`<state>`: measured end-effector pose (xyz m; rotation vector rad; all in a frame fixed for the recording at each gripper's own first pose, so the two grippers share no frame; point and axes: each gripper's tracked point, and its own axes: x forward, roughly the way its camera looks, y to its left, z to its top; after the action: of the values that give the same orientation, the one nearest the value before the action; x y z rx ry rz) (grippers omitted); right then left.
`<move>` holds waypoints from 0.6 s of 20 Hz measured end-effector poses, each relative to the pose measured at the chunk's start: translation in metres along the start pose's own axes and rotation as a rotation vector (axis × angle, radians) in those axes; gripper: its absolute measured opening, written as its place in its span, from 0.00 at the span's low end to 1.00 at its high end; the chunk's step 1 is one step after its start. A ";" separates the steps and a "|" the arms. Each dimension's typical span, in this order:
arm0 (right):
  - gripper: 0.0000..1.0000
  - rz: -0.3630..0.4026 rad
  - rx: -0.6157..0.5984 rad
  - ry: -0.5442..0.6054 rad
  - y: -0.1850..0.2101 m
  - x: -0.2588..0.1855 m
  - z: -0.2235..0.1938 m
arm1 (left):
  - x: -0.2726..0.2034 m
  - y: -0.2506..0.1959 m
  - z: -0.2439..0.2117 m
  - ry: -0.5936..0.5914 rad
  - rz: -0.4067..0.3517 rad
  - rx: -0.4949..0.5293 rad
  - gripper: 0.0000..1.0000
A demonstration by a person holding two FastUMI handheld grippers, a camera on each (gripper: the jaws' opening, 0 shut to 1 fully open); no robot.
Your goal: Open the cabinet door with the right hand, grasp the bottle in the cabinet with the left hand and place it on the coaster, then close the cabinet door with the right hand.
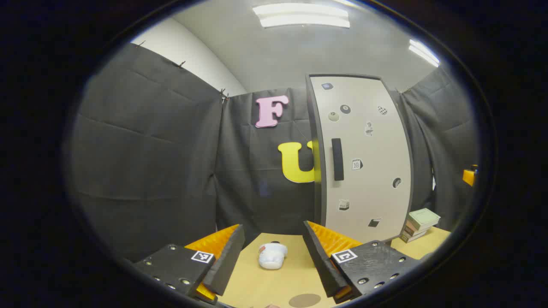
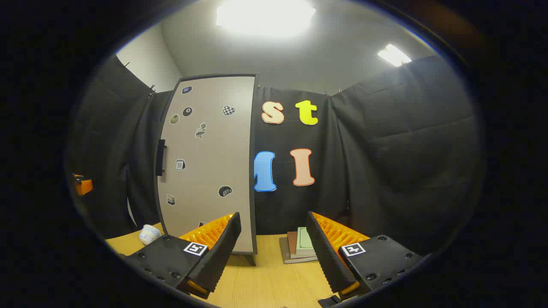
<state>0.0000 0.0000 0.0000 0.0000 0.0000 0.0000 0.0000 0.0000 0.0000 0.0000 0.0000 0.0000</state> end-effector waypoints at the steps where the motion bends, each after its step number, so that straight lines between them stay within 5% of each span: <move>1: 0.96 0.000 -0.001 0.001 0.001 0.001 0.000 | 0.001 -0.001 0.001 -0.002 -0.001 0.001 0.82; 12: 0.97 0.013 -0.011 0.006 0.005 0.013 -0.003 | 0.004 -0.001 0.001 0.000 -0.005 -0.002 0.83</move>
<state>0.0127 0.0045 -0.0030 -0.0112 0.0060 0.0126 0.0040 -0.0009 0.0006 -0.0025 -0.0003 -0.0049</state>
